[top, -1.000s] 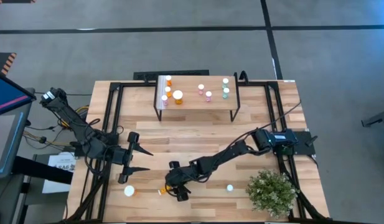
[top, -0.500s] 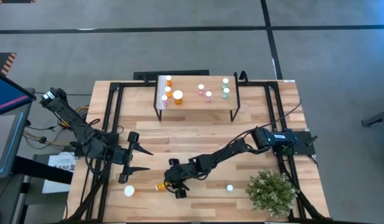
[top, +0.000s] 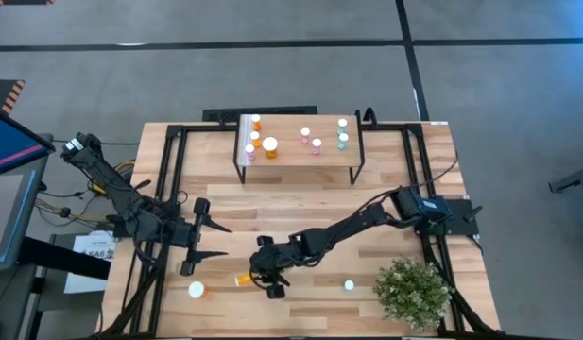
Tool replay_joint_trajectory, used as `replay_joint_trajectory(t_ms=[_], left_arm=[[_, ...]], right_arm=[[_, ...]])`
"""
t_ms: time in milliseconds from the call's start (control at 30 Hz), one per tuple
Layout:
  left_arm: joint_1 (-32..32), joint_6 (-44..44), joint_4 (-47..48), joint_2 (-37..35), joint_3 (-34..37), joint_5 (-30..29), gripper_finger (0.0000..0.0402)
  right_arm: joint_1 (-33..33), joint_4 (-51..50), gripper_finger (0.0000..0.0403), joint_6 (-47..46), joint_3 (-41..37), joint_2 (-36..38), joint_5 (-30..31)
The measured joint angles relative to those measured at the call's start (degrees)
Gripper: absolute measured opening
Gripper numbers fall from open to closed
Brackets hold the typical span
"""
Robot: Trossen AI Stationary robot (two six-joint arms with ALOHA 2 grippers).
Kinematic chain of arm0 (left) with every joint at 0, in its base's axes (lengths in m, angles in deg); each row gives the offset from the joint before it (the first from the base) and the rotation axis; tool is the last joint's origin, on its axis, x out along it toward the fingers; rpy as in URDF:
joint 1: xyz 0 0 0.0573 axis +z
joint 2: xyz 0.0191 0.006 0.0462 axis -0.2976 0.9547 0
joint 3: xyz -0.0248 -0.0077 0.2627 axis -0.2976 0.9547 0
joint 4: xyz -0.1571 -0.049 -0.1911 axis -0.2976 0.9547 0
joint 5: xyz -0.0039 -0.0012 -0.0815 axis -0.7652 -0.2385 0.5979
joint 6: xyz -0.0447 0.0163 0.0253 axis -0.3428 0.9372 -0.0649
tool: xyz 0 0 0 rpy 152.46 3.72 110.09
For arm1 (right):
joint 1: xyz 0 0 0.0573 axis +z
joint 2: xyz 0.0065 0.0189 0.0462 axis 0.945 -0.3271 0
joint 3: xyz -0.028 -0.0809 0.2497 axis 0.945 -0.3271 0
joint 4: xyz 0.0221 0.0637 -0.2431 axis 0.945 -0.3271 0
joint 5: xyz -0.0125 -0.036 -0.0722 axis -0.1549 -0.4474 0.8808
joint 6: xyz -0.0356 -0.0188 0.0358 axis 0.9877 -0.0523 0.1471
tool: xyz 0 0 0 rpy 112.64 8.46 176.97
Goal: Pick and place medicine bottles onto shelf by color
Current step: Put the small orange pill bottle on the shelf
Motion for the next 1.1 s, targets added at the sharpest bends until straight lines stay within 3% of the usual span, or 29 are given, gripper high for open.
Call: replay_joint_trajectory(t_ms=[133, 333, 467, 600, 733, 867, 1000, 1100], left_arm=[[0.00, -0.11, 0.38, 0.00, -0.02, -0.57, 0.0235], [0.00, -1.42, 1.25, 0.00, -0.02, -0.81, 0.0236], [0.00, -1.20, 1.43, 0.00, -0.02, -0.81, 0.0235], [0.12, -2.11, 2.59, 0.47, -0.02, -0.87, 0.0235], [1.16, -1.14, 2.49, 2.47, -0.02, -0.96, 0.0235], [2.71, 0.46, 2.41, 4.87, -0.02, -4.23, 0.0236], [5.68, 0.37, 0.17, 7.23, -0.02, -7.64, 0.0244], [8.55, 0.27, -3.26, 9.18, -0.02, -7.09, 0.0259]], right_arm=[[-0.12, -4.48, 0.0110, 2.02, -0.08, 4.13, 0.82], [-0.68, -16.51, 0.0110, 3.77, -0.28, 9.87, 8.43], [-1.01, -15.48, 0.0110, 3.79, -5.03, 15.53, 11.54], [-1.18, -9.28, 0.0110, 2.91, -14.26, 22.17, 14.78], [-1.76, 4.04, 0.0110, 1.07, -25.50, 29.91, 16.11], [-1.99, 15.71, 0.0110, 0.29, -34.94, 35.18, 23.37], [-2.03, 27.15, 0.0110, 0.26, -40.69, 37.83, 26.01], [-2.46, 28.00, 0.0110, 0.13, -41.51, 37.80, 25.94]])
